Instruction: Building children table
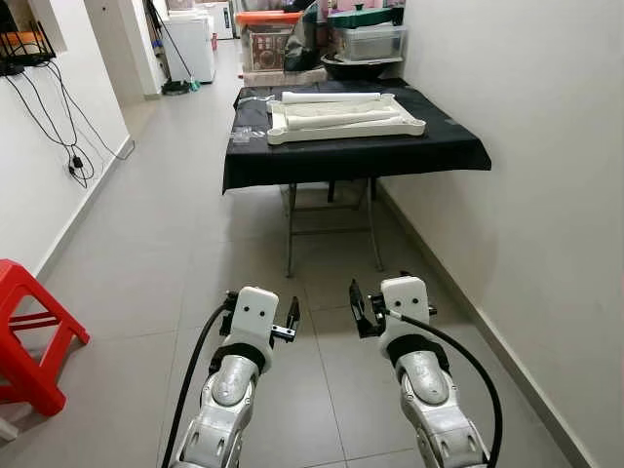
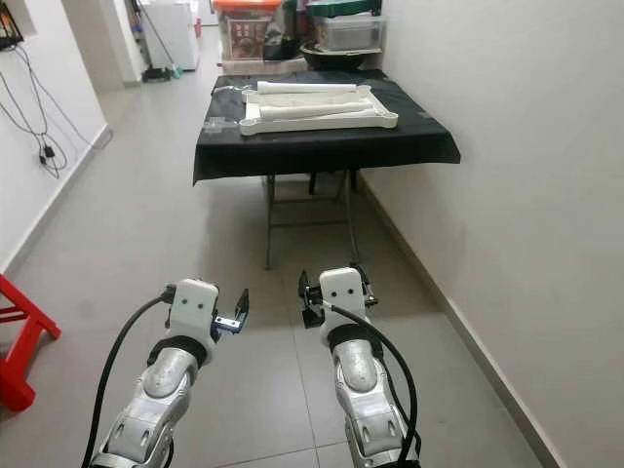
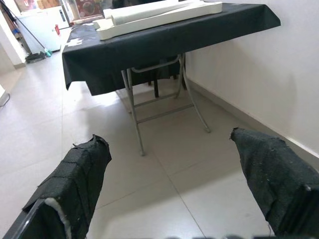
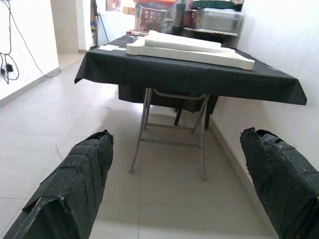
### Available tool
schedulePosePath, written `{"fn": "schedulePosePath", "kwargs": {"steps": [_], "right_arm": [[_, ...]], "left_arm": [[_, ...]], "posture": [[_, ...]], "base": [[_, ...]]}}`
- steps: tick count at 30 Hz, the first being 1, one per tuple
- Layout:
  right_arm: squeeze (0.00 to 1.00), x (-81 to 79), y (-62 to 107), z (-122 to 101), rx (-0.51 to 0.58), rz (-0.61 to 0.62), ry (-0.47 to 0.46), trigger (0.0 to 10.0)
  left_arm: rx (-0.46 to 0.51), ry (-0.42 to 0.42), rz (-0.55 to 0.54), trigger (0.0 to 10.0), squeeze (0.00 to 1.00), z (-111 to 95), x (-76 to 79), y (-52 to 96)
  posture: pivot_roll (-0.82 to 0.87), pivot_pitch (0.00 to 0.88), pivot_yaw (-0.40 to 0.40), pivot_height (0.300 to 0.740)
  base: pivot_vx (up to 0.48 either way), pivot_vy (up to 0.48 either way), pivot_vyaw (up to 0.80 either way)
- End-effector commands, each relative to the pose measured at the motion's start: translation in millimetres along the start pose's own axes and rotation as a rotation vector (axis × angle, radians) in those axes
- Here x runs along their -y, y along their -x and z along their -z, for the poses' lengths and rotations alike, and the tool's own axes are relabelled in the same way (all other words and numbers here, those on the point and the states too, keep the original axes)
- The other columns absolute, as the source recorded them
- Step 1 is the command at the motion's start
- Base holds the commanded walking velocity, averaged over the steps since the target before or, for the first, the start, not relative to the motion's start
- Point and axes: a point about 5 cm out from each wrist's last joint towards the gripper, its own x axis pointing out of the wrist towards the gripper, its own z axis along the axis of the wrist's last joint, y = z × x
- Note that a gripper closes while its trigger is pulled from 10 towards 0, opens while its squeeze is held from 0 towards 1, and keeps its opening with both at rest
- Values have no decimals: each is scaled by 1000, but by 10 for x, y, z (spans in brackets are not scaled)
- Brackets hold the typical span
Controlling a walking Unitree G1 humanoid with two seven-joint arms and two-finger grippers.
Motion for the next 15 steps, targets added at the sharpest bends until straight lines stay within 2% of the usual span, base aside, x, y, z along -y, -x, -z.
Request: {"fn": "schedulePosePath", "kwargs": {"steps": [1, 8, 15], "right_arm": [[0, -23, 3, -7, 9, 0, 1, 10000], [0, -44, 4, -9, 11, 4, 1, 10000], [0, -4, 8, -16, 10, 21, -13, 10000]], "left_arm": [[1, 16, -1, 10000, 0, 10, 2, -1], [6, 21, 0, 10000, 0, 7, -27, 4], [21, 16, 7, 10000, 0, -22, -1, 7]], "posture": [[17, 0, 0, 740], [53, 0, 19, 740], [31, 0, -12, 740]], "base": [[0, 0, 0], [0, 0, 0], [0, 0, 0]]}}
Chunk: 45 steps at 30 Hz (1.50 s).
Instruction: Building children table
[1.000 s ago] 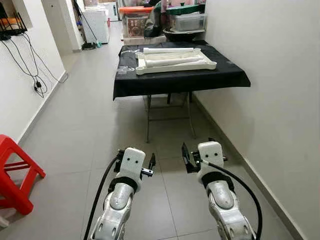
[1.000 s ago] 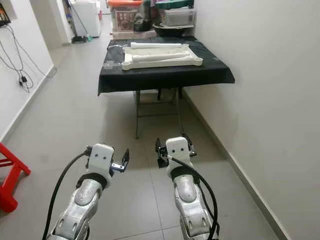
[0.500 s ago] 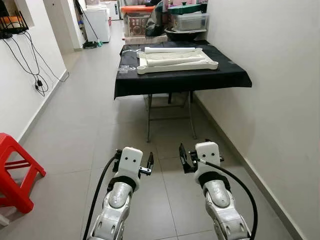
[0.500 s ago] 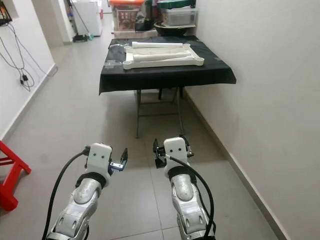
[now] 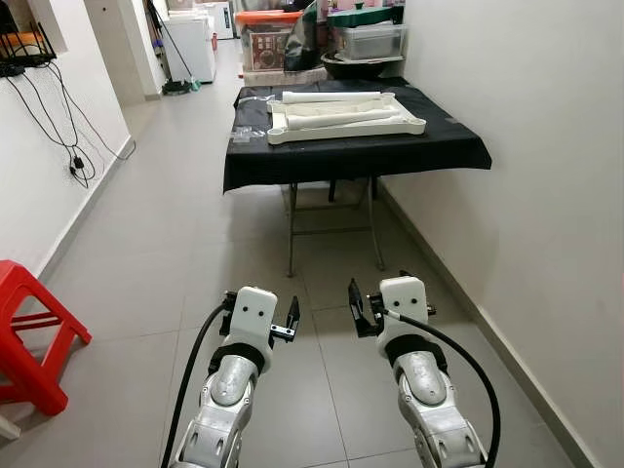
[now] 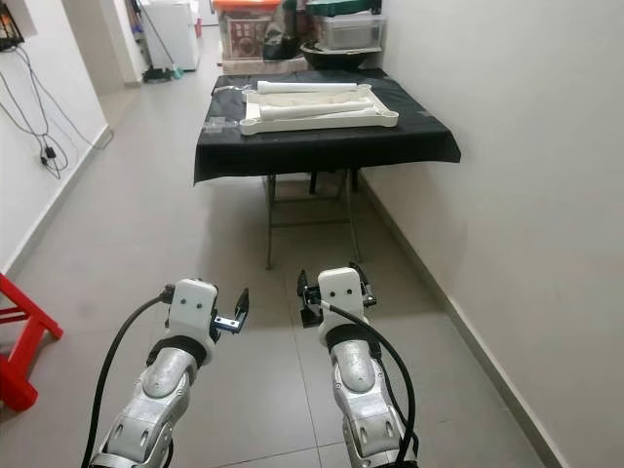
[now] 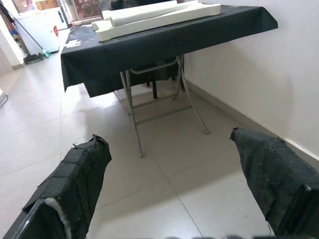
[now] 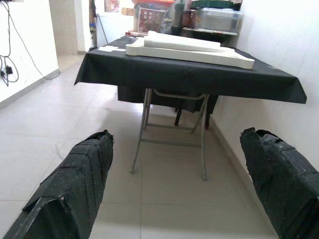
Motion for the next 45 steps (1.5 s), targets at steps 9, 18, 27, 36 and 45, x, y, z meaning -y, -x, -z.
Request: {"fn": "schedulePosePath", "kwargs": {"steps": [9, 18, 27, 36, 45], "right_arm": [[0, 45, 19, -32, 22, 20, -8, 10000], [0, 22, 48, -38, 26, 8, -5, 10000], [0, 32, 56, -38, 31, 6, -5, 10000], [0, 35, 55, -34, 28, 2, -4, 10000], [0, 26, 51, -28, 24, -6, -1, 10000]], "left_arm": [[56, -1, -8, 10000, 0, -75, 25, 27], [64, 6, -8, 10000, 0, -78, 25, 57], [53, 19, -7, 10000, 0, -57, 35, 57], [51, 3, 10, 10000, 0, -55, 65, 52], [42, -4, 14, 10000, 0, -46, 74, 48]], "posture": [[46, 0, -22, 740], [31, 0, -18, 740], [27, 0, -17, 740], [24, 0, -19, 740], [24, 0, -16, 740]], "base": [[0, 0, 0], [0, 0, 0], [0, 160, 0], [0, 480, 0], [0, 142, 0]]}}
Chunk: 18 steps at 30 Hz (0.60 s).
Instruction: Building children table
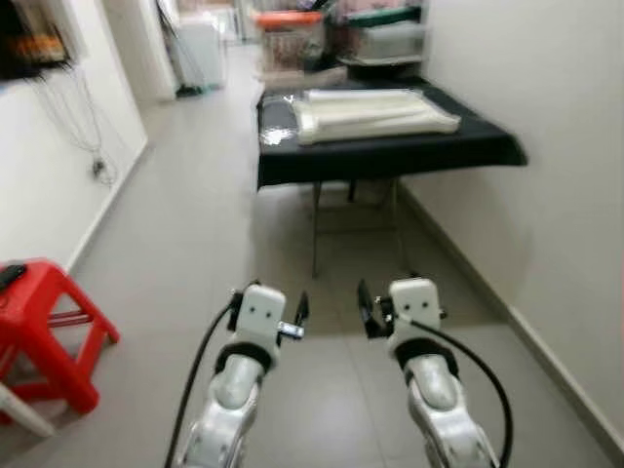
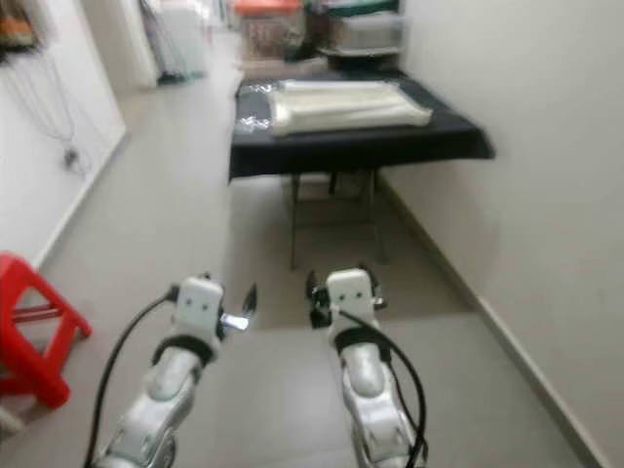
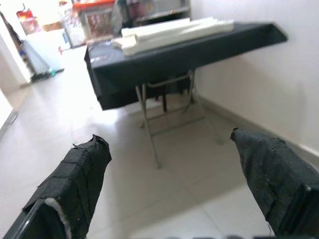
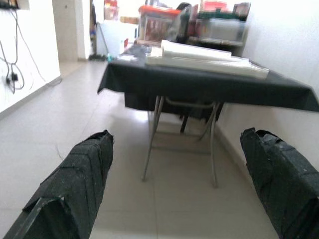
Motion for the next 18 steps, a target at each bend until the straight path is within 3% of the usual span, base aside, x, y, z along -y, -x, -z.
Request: {"fn": "schedulePosePath", "kwargs": {"steps": [1, 7, 18], "right_arm": [[0, -58, 0, 0, -1, -17, -11, 10000], [0, -53, -2, 4, -4, -19, -13, 10000], [0, -54, 2, 13, -3, -27, -7, 10000]], "left_arm": [[-25, 7, -7, 10000, 0, 58, 11, 19], [-27, 4, 14, 10000, 0, 58, 35, 12], [-20, 5, 38, 10000, 0, 56, 73, 13]], "posture": [[24, 0, -16, 740], [20, 0, -17, 740], [3, 0, -10, 740]], "base": [[0, 0, 0], [267, 0, 0], [480, 0, 0]]}}
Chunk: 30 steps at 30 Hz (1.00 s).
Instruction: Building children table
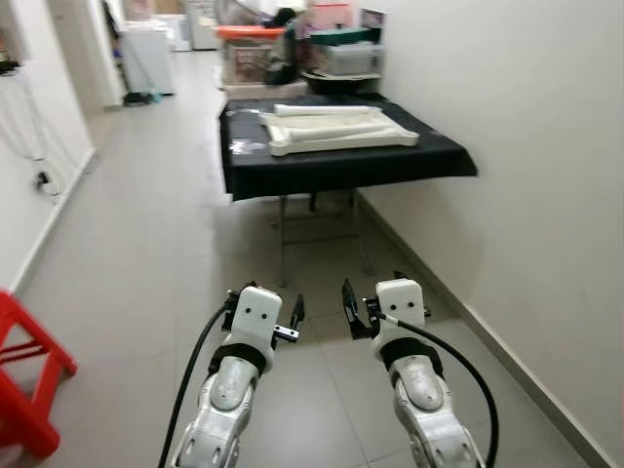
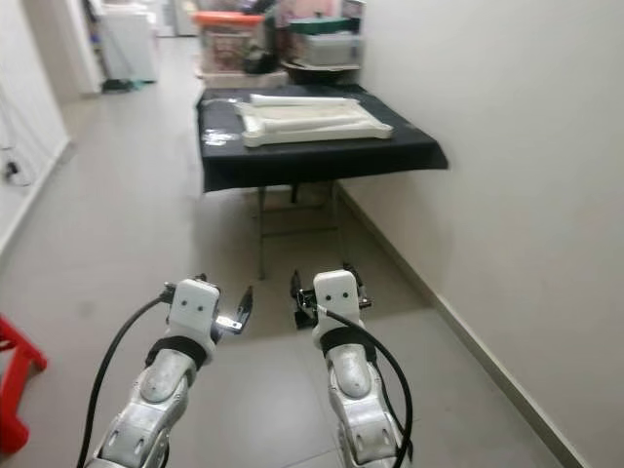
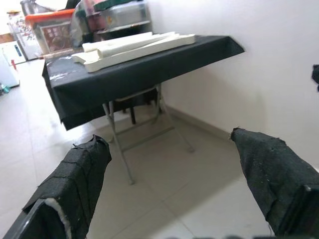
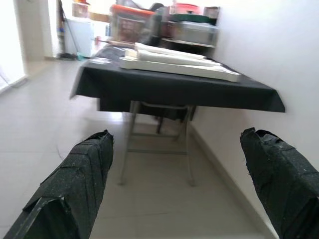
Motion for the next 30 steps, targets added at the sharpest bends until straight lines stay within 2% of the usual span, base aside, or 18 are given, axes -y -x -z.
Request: {"fn": "schedulePosePath", "kwargs": {"steps": [1, 30], "right_arm": [[0, -89, 0, -5, 2, -25, -16, 10000], [0, -143, -27, 2, 1, -41, -27, 10000]], "left_arm": [[-26, 14, -14, 10000, 0, 66, -16, 17], [-31, 26, 0, 10000, 0, 79, -49, 0]], "posture": [[3, 0, -10, 740], [24, 0, -1, 740]], "base": [[480, 0, 0], [480, 0, 0]]}}
